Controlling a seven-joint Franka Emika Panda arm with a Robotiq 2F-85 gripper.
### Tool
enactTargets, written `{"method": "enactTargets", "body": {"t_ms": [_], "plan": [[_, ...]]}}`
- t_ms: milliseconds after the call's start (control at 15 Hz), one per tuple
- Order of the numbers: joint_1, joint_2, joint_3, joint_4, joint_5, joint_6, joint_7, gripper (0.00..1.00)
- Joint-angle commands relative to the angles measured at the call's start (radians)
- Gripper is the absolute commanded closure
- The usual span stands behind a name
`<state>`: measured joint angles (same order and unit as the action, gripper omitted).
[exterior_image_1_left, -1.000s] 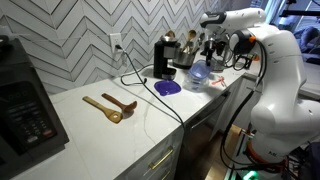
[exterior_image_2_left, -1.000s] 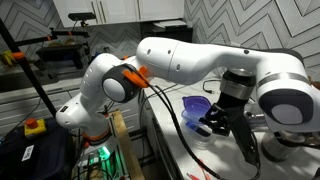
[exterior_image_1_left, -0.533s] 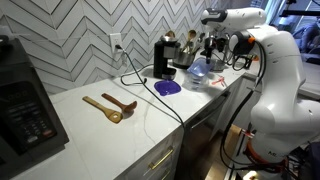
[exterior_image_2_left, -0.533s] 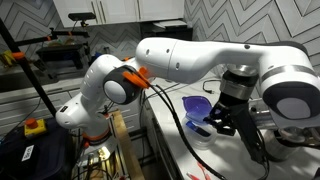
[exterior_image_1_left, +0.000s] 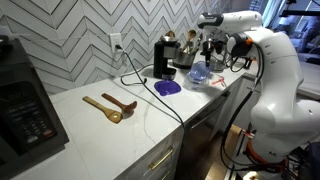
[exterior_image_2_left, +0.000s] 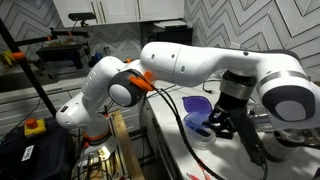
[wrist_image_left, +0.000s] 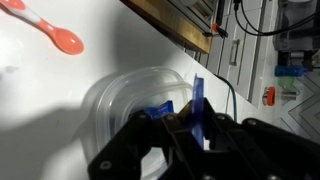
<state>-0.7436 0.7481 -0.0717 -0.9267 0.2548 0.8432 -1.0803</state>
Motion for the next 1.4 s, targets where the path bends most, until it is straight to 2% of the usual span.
{"method": "enactTargets", "body": {"t_ms": [0,67,200,267,333,400,933,1000,1333], "plan": [[-0.002,0.035,0.014,0.057,-0.030,0.001,0.020,0.98],[-0.001,0.038,0.015,0.061,-0.034,0.001,0.020,0.98],[0.000,0.044,0.015,0.072,-0.039,0.001,0.025,0.91],[0.002,0.046,0.016,0.076,-0.042,0.001,0.025,0.80],[0.003,0.048,0.017,0.079,-0.045,0.001,0.027,0.75],[0.004,0.050,0.017,0.084,-0.048,0.001,0.029,0.63],[0.016,0.064,0.014,0.104,-0.078,0.001,0.043,0.03],[0.017,0.065,0.014,0.107,-0.081,0.001,0.046,0.00],[0.022,0.079,0.017,0.125,-0.082,0.001,0.061,0.00]]}}
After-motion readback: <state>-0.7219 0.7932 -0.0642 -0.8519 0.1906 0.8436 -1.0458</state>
